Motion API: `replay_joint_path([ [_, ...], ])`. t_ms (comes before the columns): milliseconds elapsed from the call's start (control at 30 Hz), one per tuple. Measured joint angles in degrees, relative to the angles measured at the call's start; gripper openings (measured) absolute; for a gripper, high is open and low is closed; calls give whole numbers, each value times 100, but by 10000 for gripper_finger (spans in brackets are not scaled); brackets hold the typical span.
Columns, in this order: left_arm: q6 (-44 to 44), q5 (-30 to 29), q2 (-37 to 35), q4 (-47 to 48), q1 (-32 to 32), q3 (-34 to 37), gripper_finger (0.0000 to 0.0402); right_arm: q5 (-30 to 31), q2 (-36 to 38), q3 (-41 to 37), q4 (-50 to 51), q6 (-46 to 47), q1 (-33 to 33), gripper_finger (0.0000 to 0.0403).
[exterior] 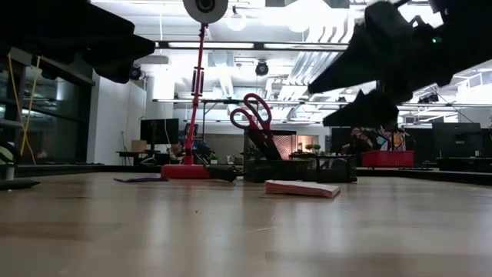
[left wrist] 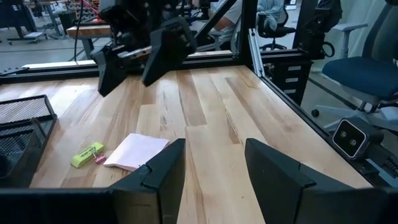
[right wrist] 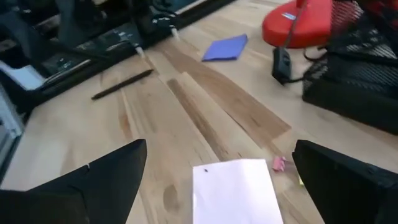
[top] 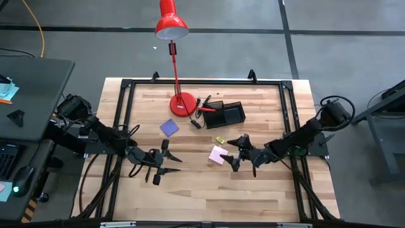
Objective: Pick and place office supplies into organizer
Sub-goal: Put the pink sticky notes into the black desk organizer
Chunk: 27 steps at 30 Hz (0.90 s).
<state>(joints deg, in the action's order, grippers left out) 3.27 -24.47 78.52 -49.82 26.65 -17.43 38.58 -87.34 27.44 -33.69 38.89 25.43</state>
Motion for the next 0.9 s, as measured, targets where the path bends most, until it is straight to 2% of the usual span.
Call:
replay_joint_path([
  [133, 0, -53, 0, 9, -2, 0, 159, 91, -338, 141, 48, 72, 0, 394],
  [333, 0, -62, 0, 26, -2, 0, 159, -85, -1063, 684, 226, 75, -61, 392],
  [633, 0, -62, 0, 61, 0, 0, 159, -102, -1186, 1296, 1555, 8, -114, 387],
  [900, 0, -62, 0, 58, -2, 0, 159, -184, -1707, 1341, 1633, -141, -111, 391],
])
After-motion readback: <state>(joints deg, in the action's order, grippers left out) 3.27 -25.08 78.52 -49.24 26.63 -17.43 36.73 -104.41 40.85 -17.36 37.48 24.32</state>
